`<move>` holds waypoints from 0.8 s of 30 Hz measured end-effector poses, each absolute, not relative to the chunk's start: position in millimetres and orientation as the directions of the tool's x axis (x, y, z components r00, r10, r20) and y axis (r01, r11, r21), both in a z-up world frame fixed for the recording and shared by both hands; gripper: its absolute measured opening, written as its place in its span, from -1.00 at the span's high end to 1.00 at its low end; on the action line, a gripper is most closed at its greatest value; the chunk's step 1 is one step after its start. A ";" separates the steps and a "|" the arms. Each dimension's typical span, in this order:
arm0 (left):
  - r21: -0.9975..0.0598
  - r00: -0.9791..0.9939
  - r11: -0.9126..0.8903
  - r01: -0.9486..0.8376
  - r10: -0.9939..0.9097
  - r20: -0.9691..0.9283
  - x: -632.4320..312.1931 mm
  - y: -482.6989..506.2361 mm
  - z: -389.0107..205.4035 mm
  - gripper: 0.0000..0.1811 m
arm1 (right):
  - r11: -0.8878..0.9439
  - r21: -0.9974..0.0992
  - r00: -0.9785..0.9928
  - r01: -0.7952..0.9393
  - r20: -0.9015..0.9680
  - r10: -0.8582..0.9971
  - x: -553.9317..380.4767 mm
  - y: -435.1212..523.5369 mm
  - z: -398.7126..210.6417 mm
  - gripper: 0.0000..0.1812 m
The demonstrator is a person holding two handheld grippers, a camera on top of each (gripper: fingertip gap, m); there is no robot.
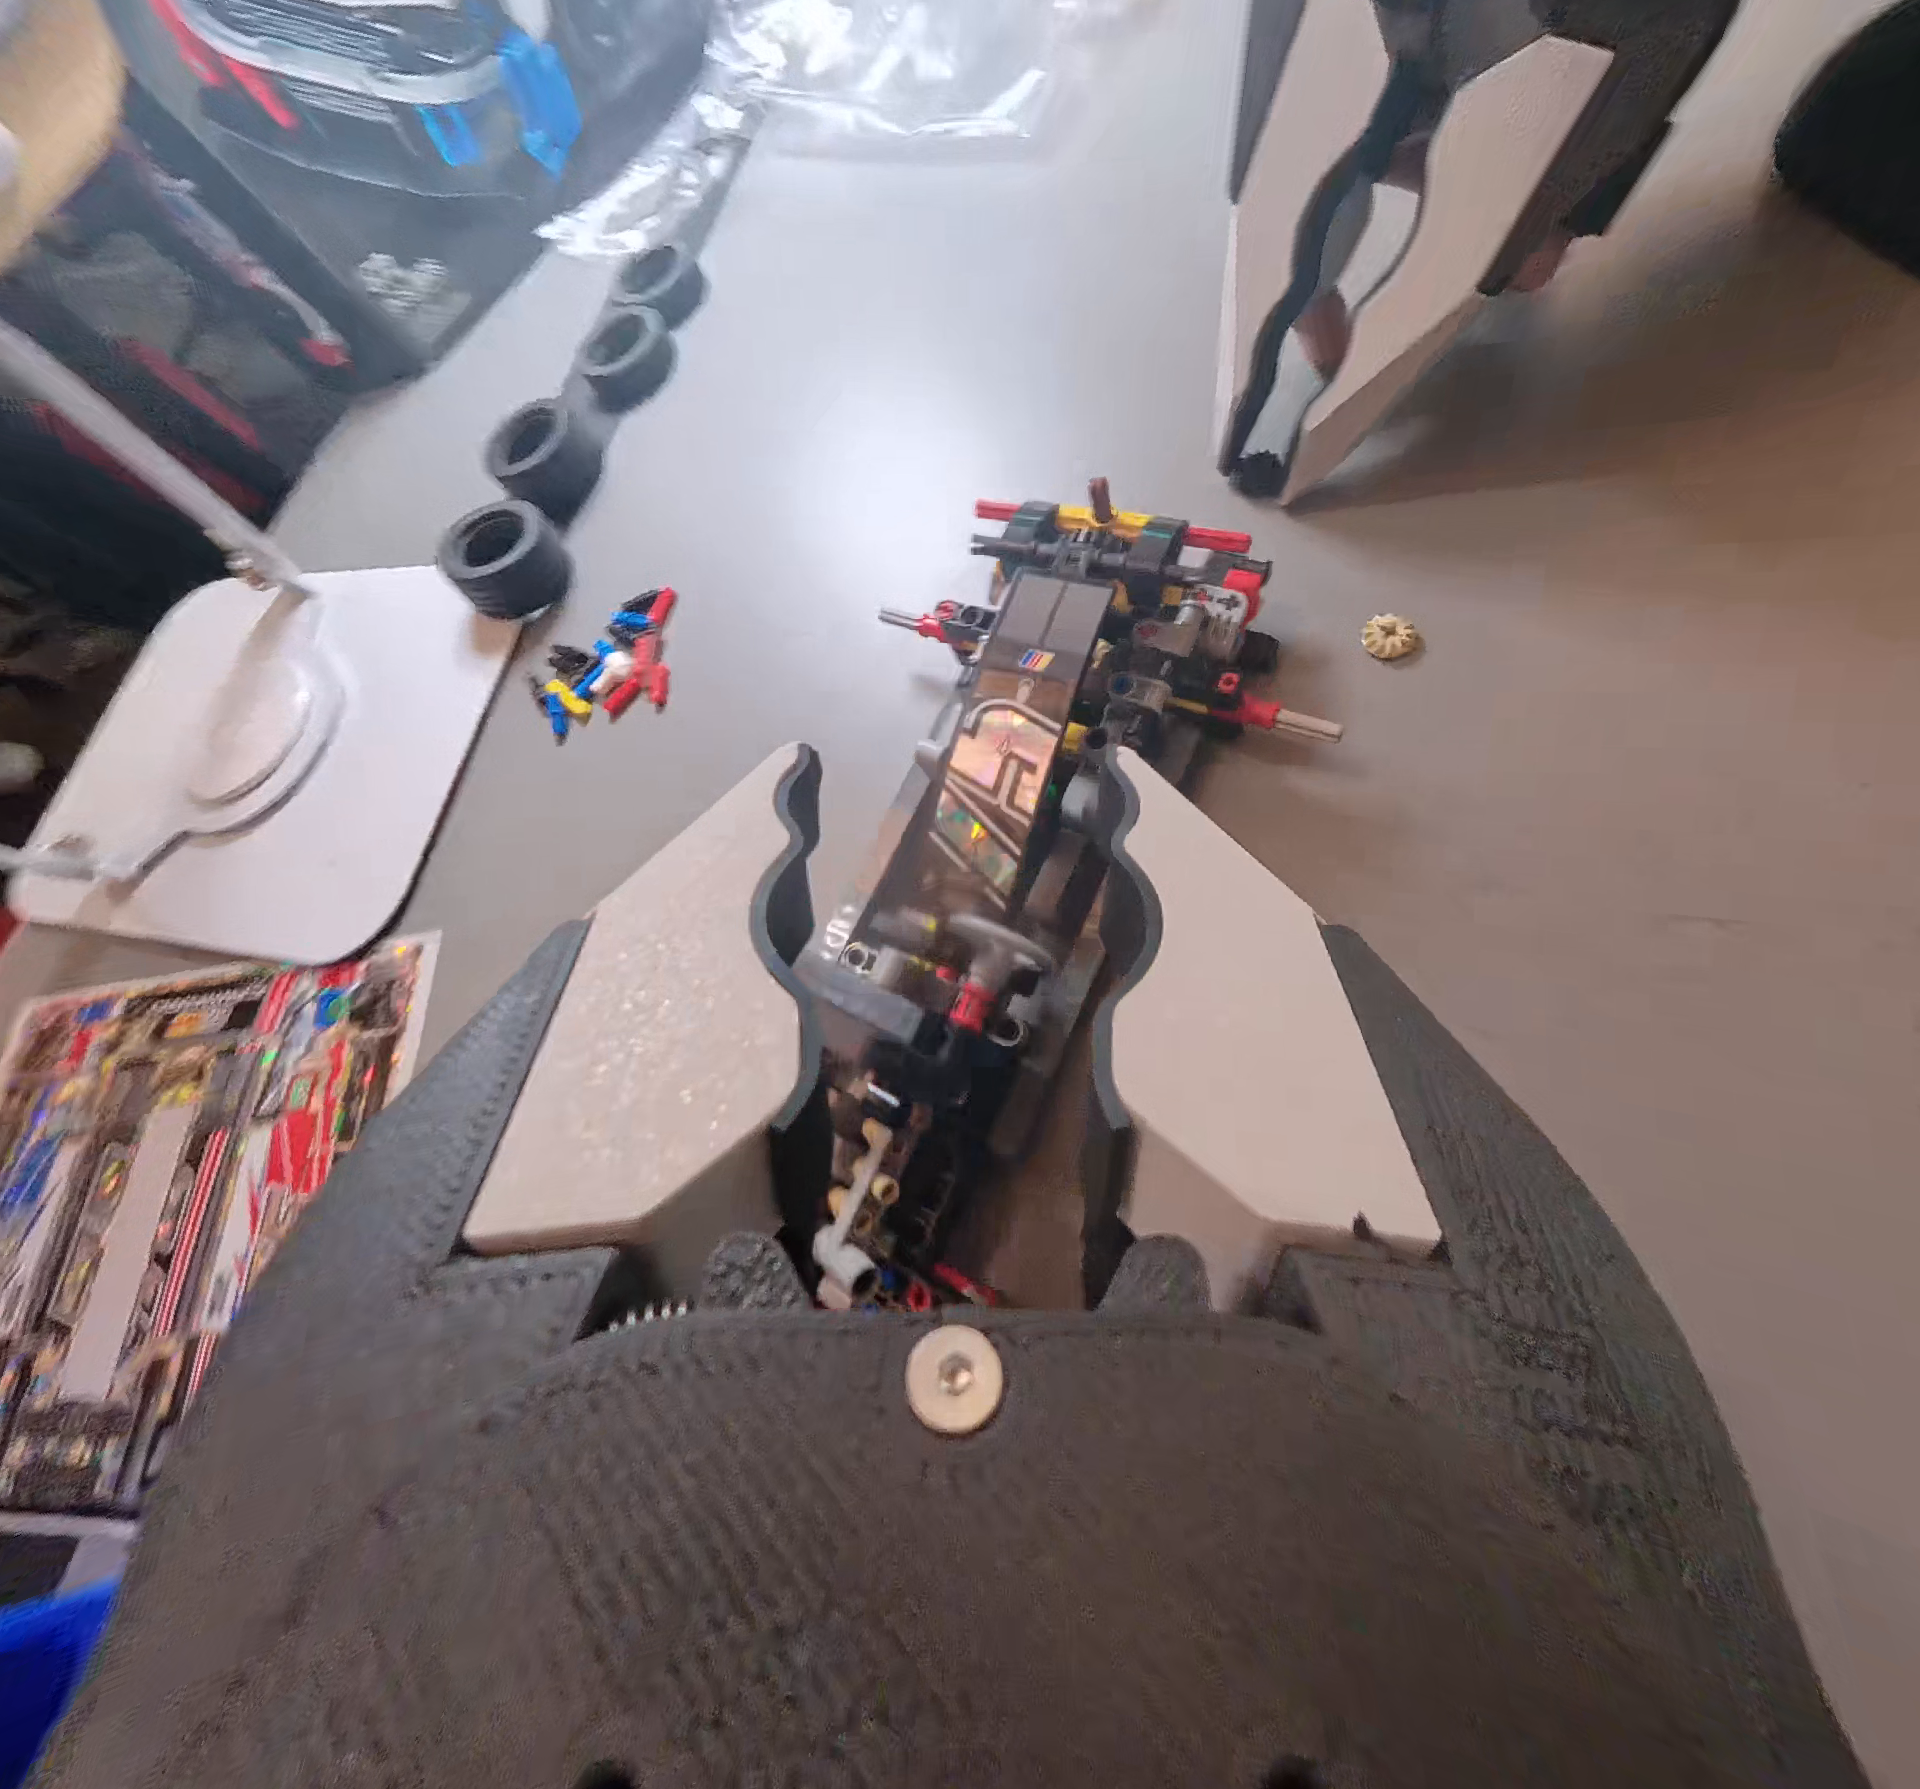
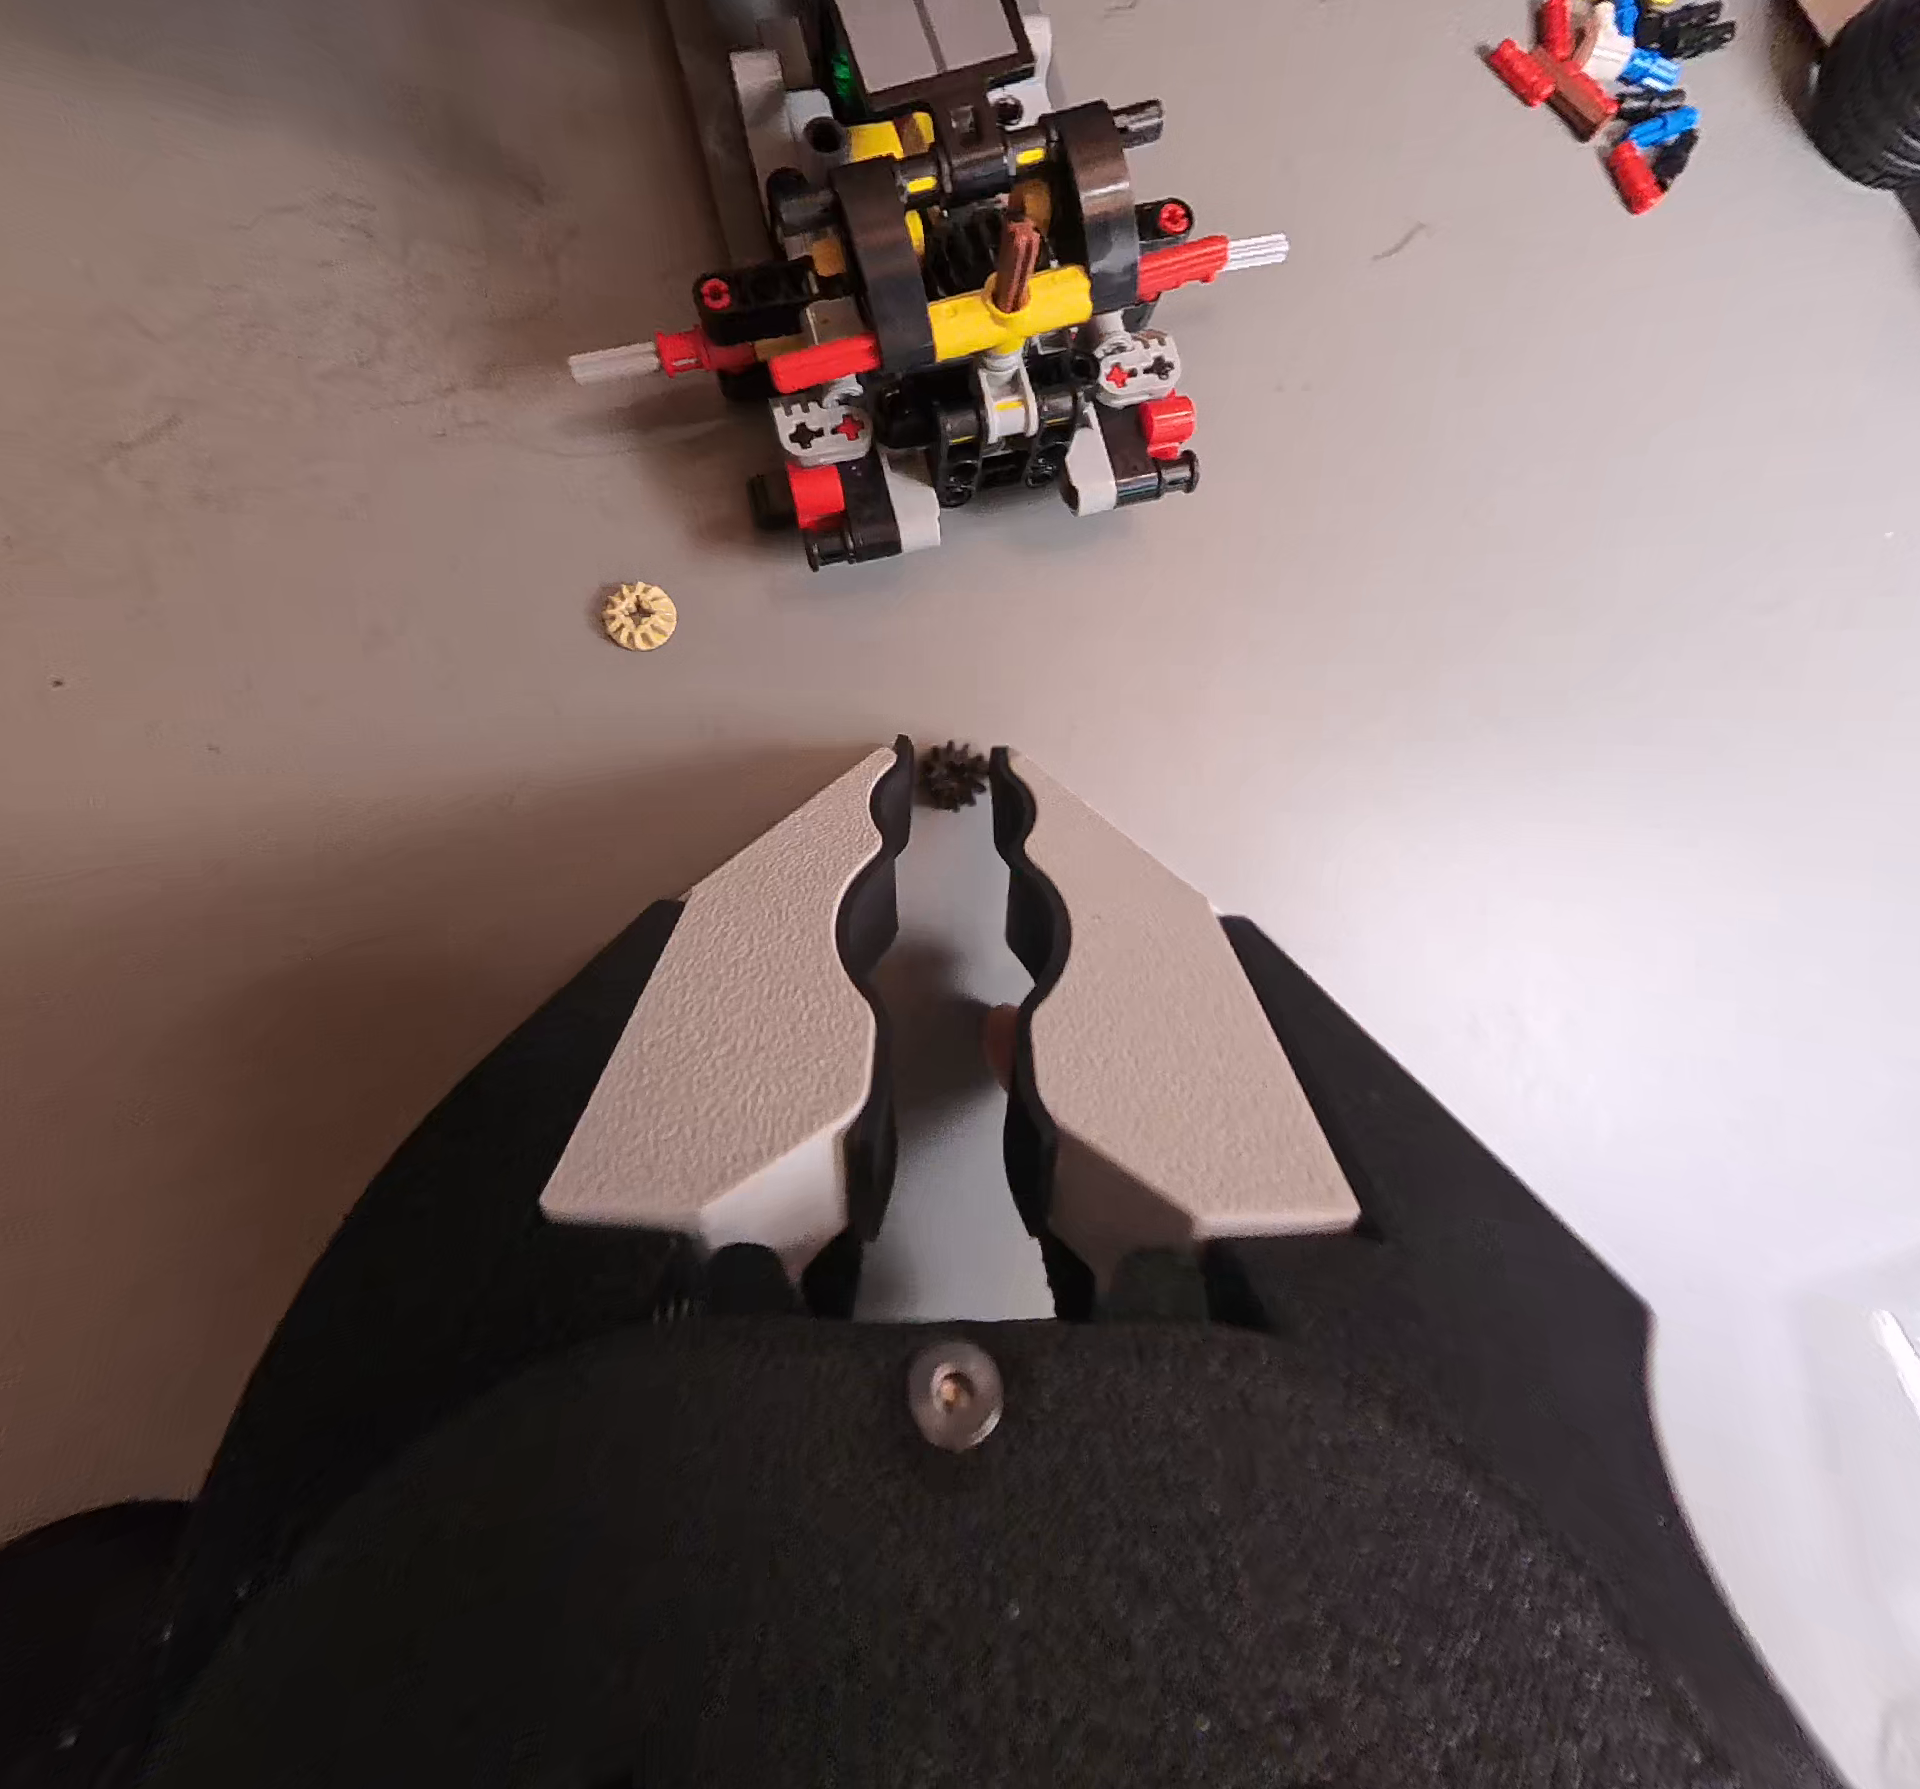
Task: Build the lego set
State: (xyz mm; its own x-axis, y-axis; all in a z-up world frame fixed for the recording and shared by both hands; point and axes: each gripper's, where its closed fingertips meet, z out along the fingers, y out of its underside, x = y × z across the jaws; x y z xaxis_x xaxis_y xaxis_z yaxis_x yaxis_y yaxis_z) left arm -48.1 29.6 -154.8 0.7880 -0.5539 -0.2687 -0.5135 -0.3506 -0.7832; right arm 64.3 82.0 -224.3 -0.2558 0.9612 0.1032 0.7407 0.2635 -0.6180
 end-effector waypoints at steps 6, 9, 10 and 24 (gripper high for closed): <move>-0.671 0.671 -0.430 -0.604 -0.729 -0.137 -36.2 37.0 -182.2 0.36 | 0.405 -0.615 -0.426 0.677 0.122 0.897 73.5 60.8 -223.9 0.87; -0.630 0.630 -0.410 -0.660 -0.759 -0.165 -30.6 40.4 -191.8 0.48 | 0.435 -0.608 -0.448 0.664 0.142 0.883 76.7 62.8 -223.7 0.87; -0.620 0.623 -0.406 -0.672 -0.762 -0.177 -28.6 41.4 -194.3 0.55 | 0.438 -0.606 -0.440 0.664 0.157 0.884 76.8 67.4 -223.5 0.87; -0.580 0.640 -0.417 -0.699 -0.727 -0.248 -32.2 36.8 -194.5 0.63 | 0.444 -0.628 -0.489 0.639 0.114 0.865 58.4 15.0 -223.7 0.79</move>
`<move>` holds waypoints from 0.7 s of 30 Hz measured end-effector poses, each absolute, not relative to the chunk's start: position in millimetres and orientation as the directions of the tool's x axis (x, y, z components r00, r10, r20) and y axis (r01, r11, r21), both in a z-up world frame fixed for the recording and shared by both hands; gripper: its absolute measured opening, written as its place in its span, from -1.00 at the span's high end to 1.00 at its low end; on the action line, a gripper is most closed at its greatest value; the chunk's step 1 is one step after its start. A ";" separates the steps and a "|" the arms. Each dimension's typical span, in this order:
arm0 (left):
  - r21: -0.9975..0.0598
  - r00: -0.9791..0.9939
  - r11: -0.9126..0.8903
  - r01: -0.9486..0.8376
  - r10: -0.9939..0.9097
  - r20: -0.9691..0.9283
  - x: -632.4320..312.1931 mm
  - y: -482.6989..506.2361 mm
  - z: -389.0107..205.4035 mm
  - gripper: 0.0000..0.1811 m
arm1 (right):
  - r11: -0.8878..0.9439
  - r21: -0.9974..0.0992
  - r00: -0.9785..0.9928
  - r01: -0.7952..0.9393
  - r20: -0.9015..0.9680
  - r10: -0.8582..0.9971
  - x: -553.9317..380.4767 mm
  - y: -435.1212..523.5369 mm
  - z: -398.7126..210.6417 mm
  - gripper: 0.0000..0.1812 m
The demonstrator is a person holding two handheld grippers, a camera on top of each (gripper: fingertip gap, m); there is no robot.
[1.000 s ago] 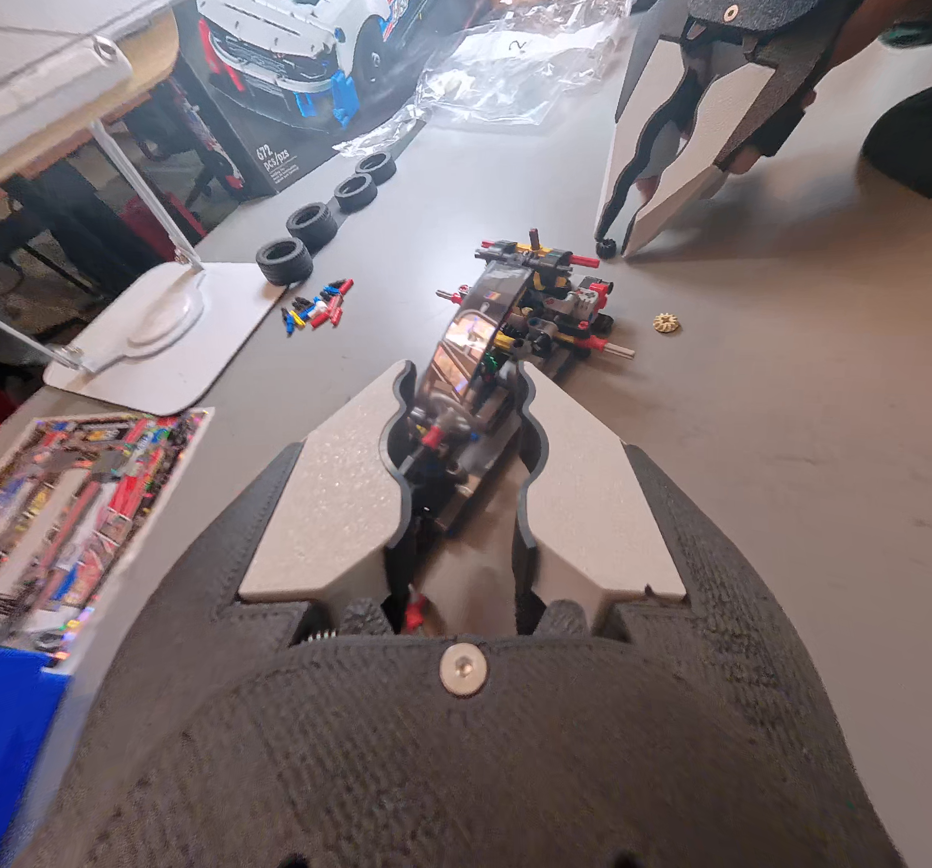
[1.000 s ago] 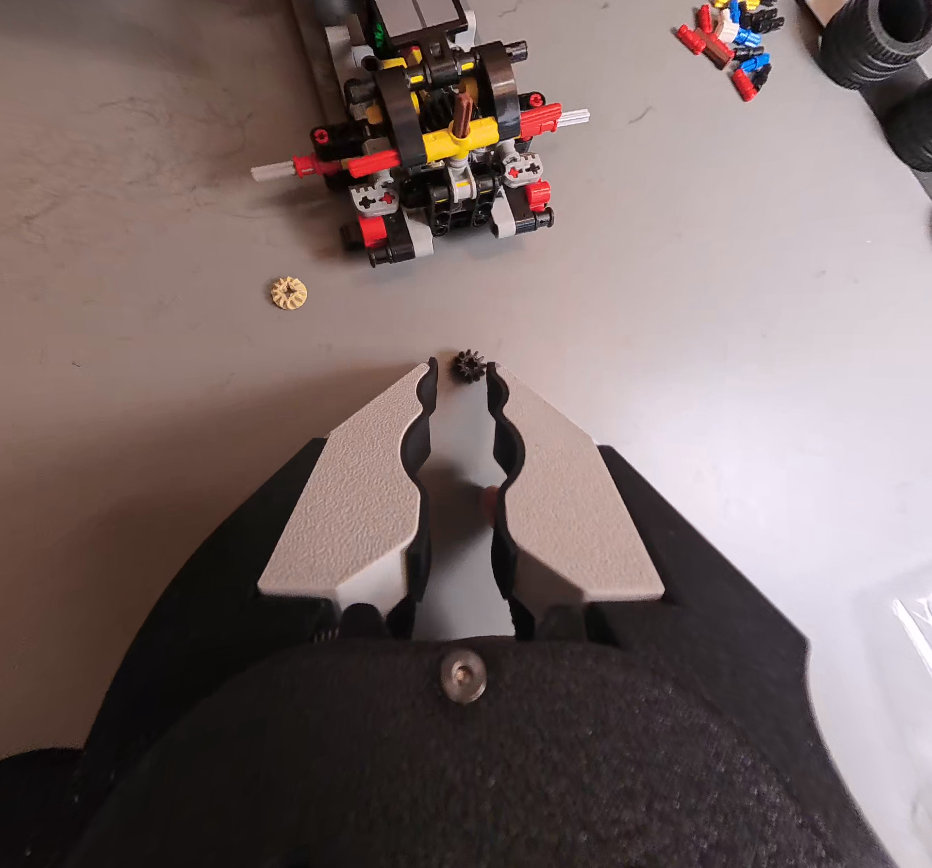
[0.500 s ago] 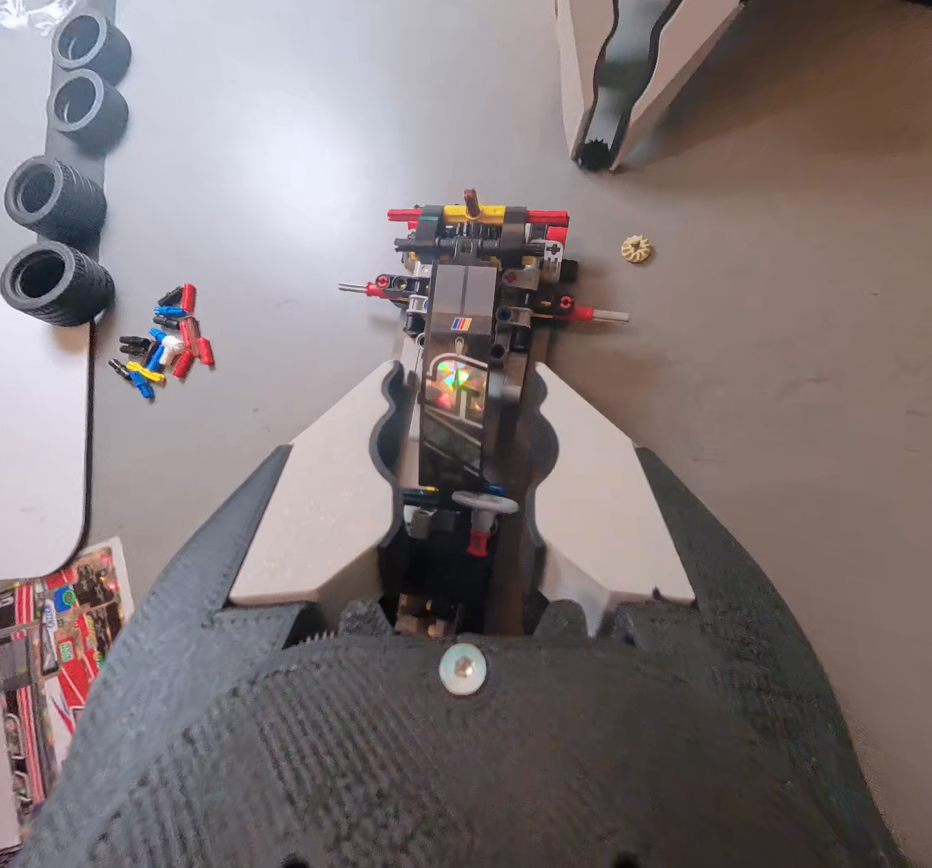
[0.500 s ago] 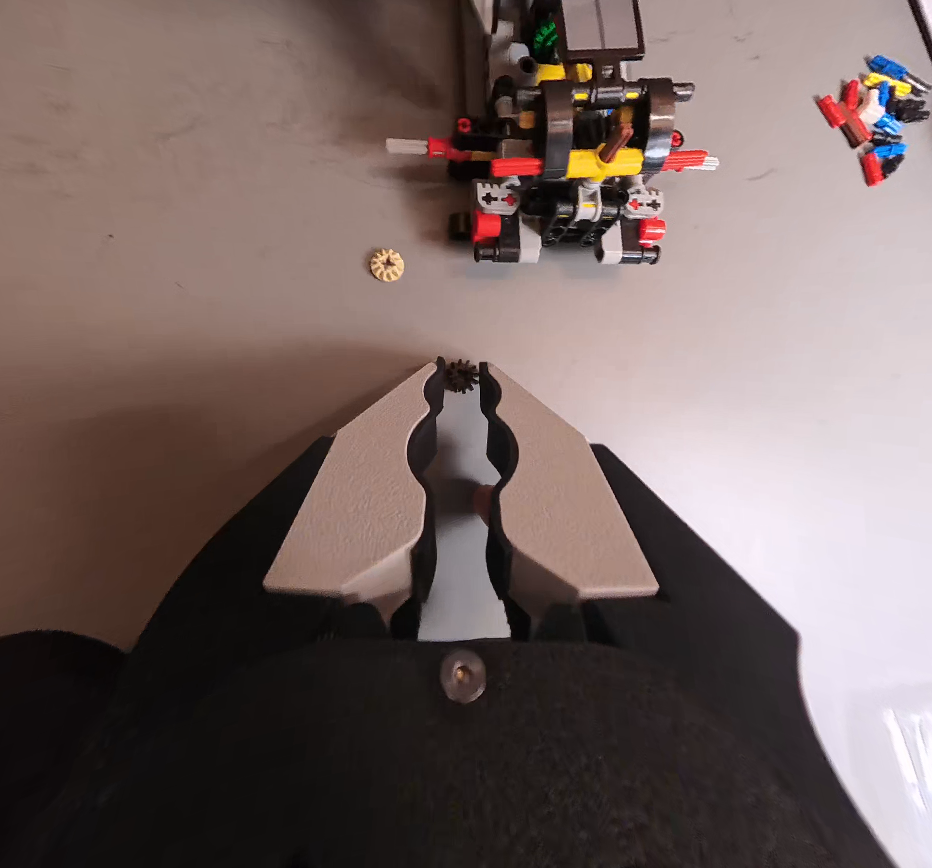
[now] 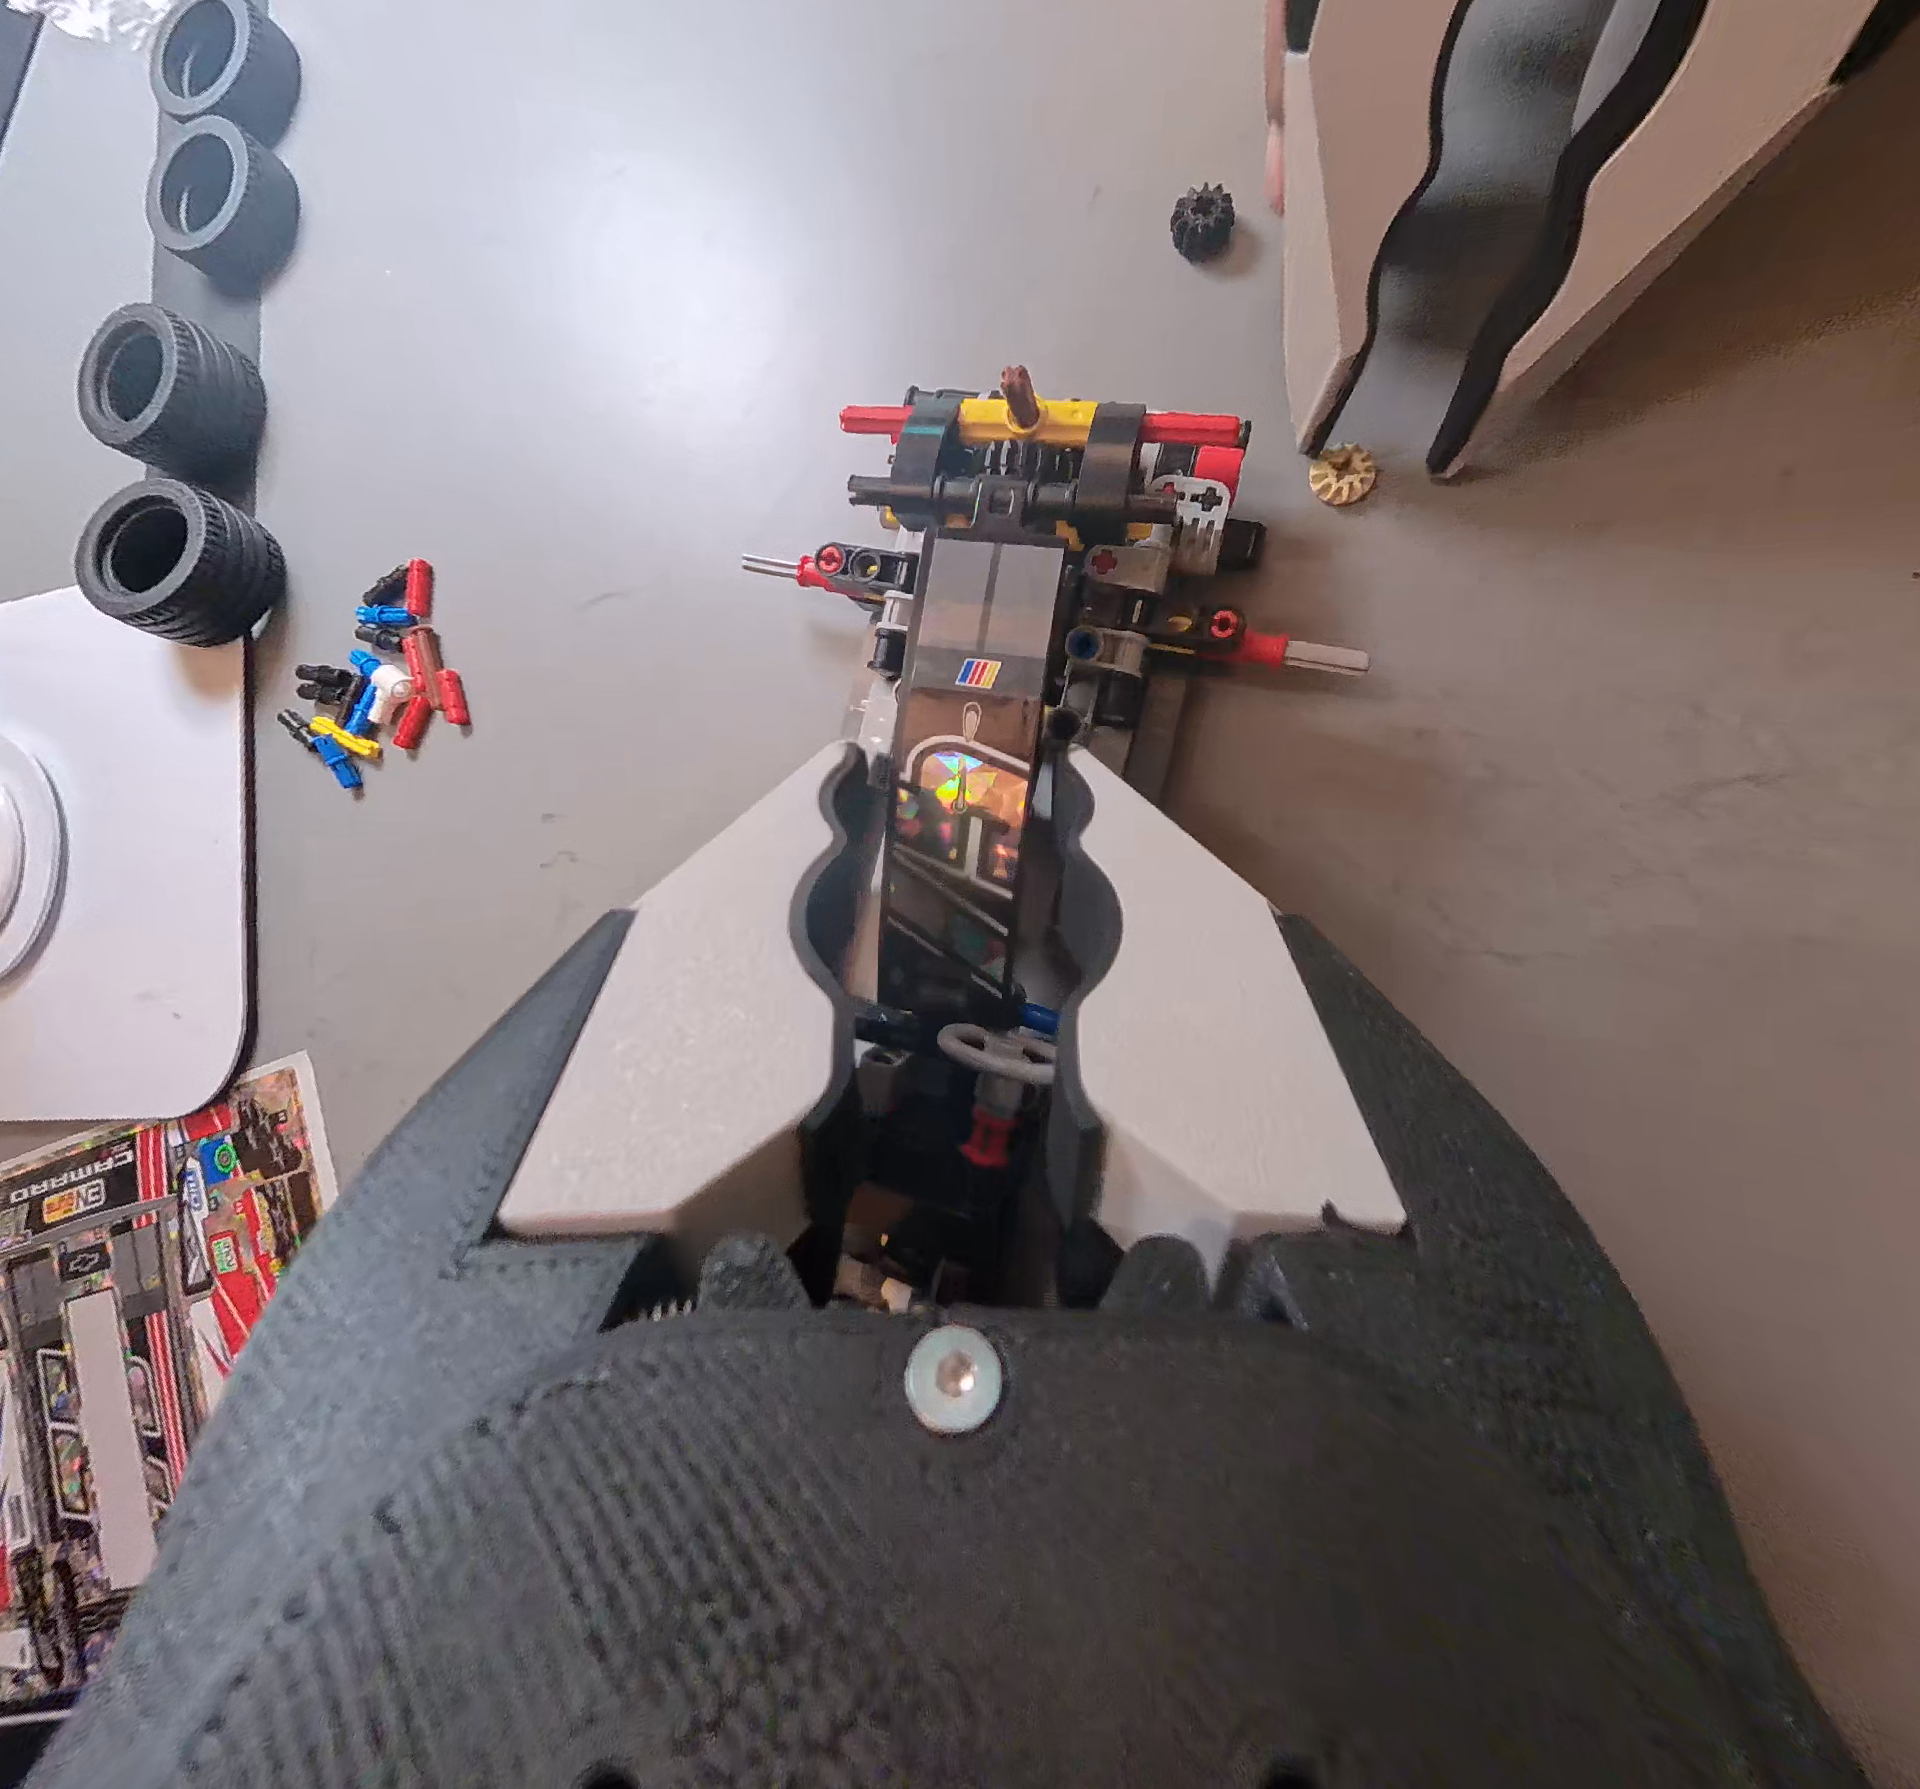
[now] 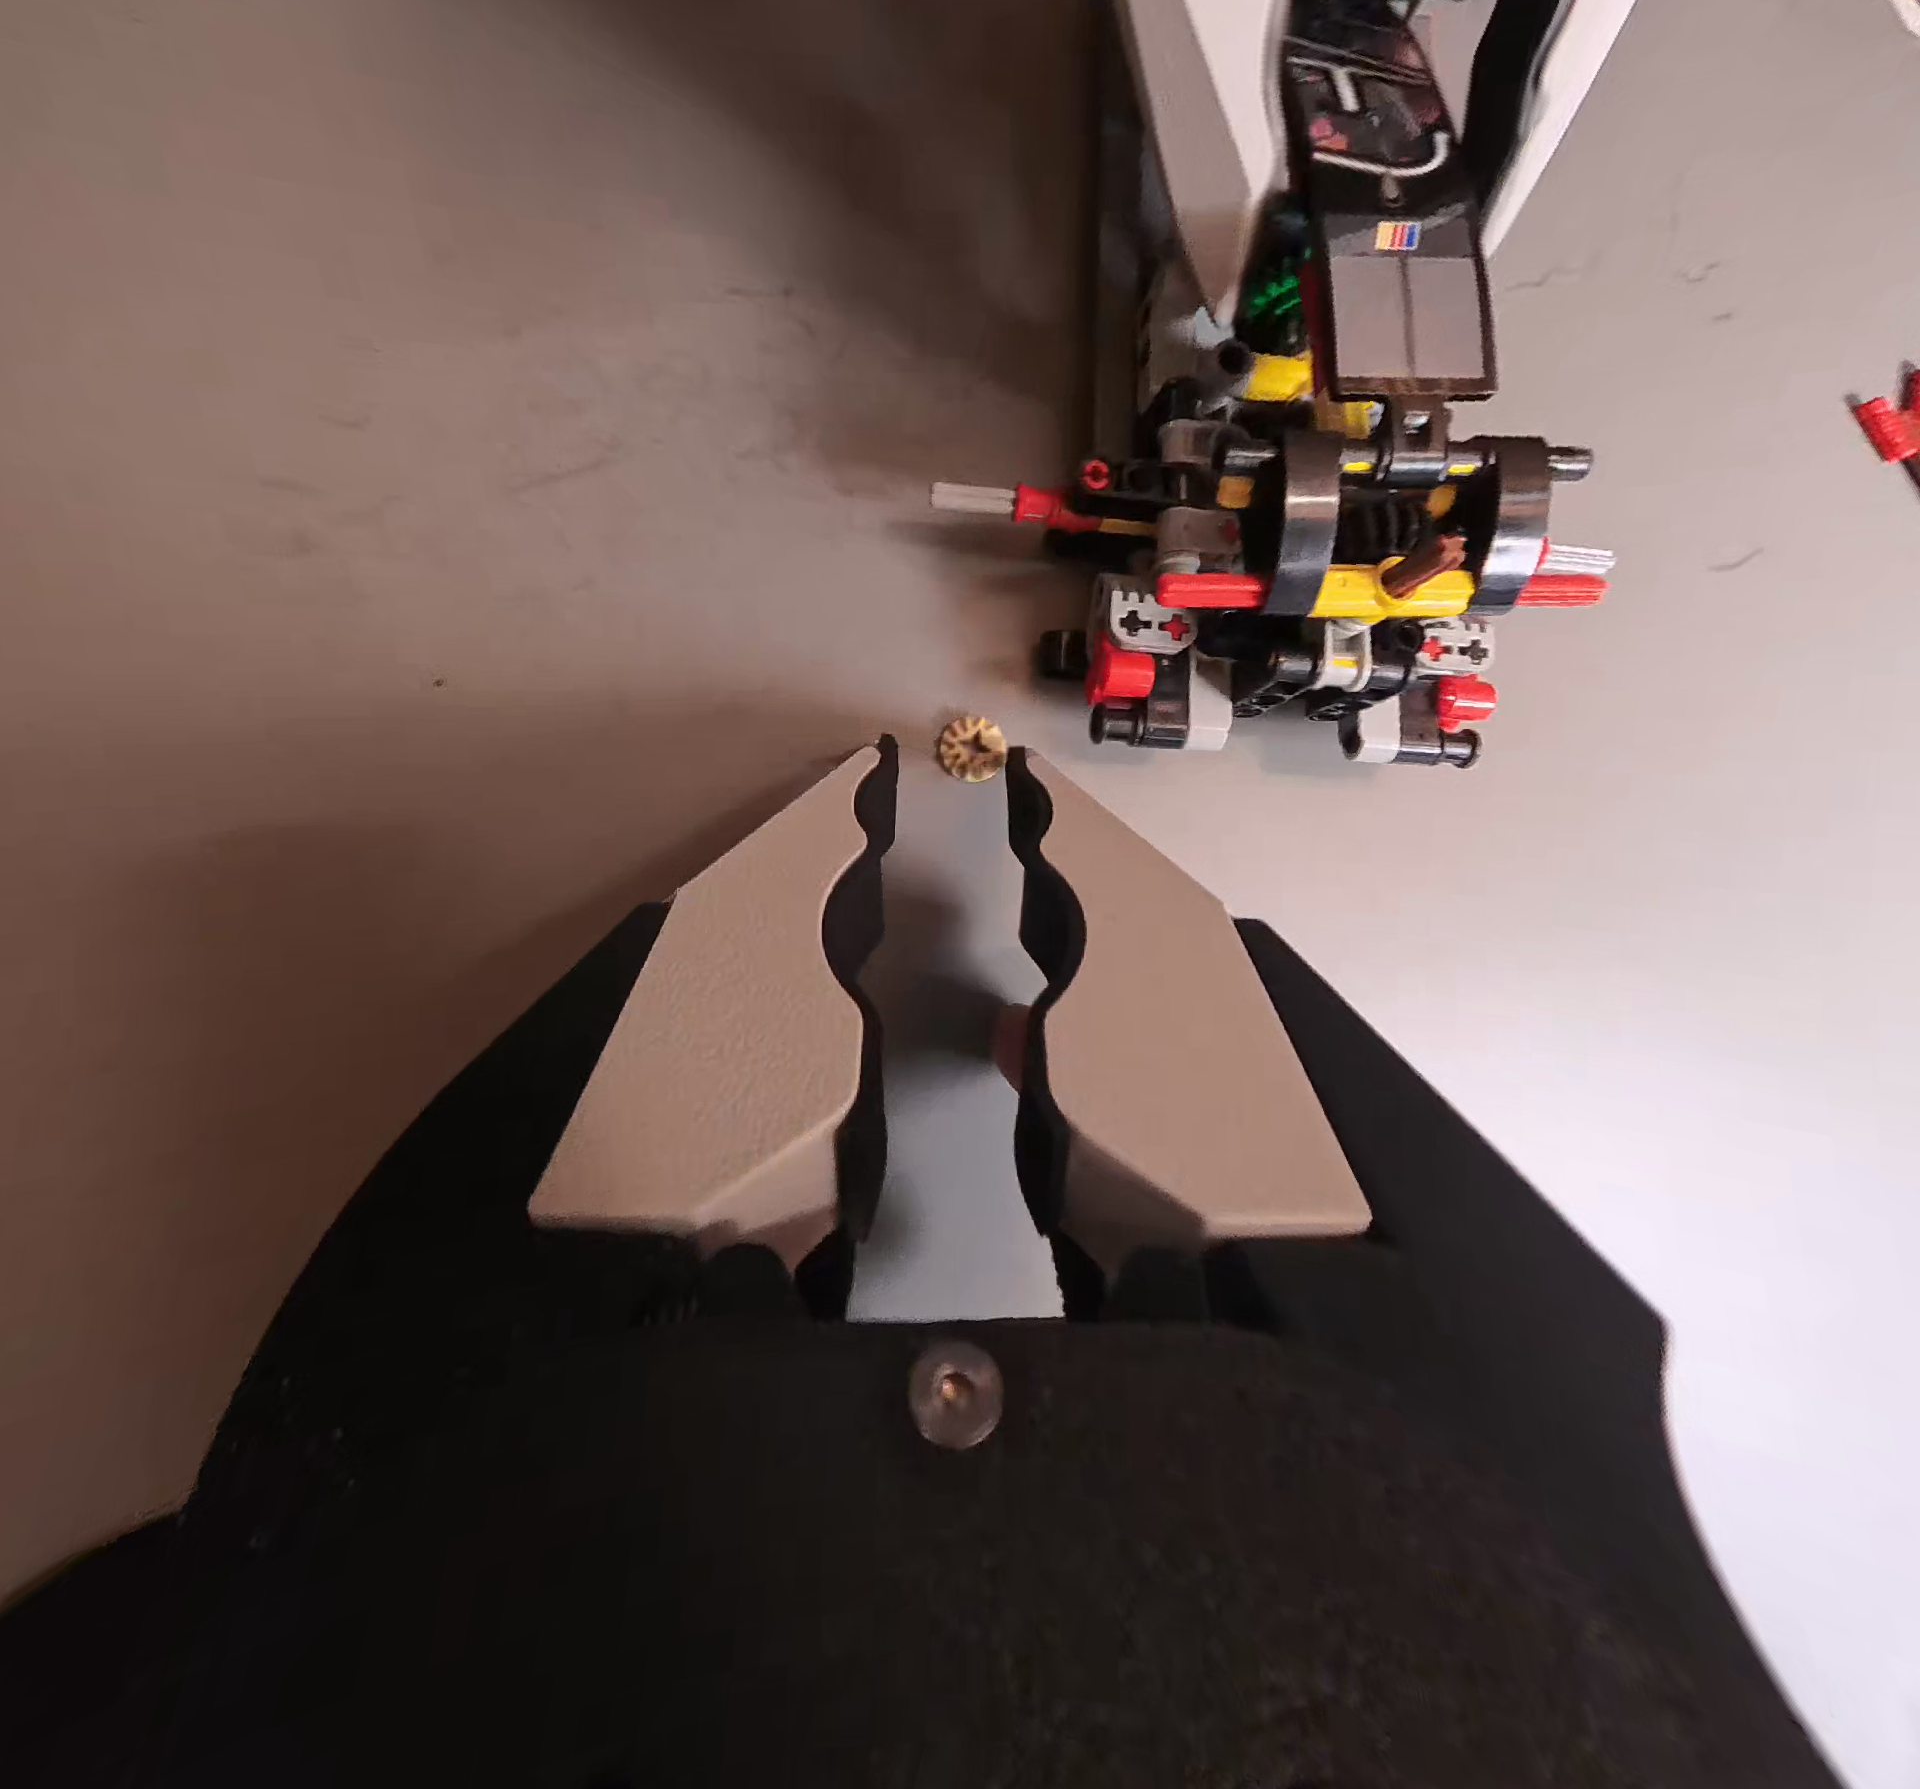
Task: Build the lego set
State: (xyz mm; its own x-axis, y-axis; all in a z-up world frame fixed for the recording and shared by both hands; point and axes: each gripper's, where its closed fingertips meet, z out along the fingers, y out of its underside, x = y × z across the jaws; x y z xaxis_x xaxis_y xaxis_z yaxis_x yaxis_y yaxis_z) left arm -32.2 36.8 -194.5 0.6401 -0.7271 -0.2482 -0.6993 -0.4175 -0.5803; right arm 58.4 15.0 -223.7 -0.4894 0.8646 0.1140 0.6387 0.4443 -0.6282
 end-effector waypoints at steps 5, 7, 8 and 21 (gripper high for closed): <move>-0.666 0.649 -0.357 -0.656 -0.717 -0.254 -22.0 26.9 -166.7 0.61 | 0.443 -0.627 -0.484 0.641 0.116 0.867 55.4 14.8 -224.5 0.88; -0.709 0.619 -0.302 -0.637 -0.749 -0.236 -4.1 14.0 -160.6 0.62 | 0.384 -0.676 -0.492 0.629 0.035 0.870 56.6 6.0 -219.4 0.92; -0.724 0.598 -0.276 -0.633 -0.768 -0.230 5.8 6.2 -160.0 0.64 | 0.298 -0.733 -0.487 0.612 -0.052 0.872 55.4 -1.4 -210.3 1.00; -0.674 0.681 -0.408 -0.616 -0.706 -0.196 -0.9 -39.8 -206.4 0.68 | 0.173 -0.841 -0.500 0.512 -0.128 0.857 44.4 -25.8 -185.9 0.84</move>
State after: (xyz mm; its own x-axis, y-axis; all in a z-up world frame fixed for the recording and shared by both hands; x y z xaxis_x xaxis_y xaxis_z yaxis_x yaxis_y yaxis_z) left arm -0.9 -39.8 -206.4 0.6810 -0.7056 -0.1960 -0.6163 -0.4077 -0.6737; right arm 44.4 -25.8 -185.9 -0.4996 0.8568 -0.1276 0.5122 0.1734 -0.8412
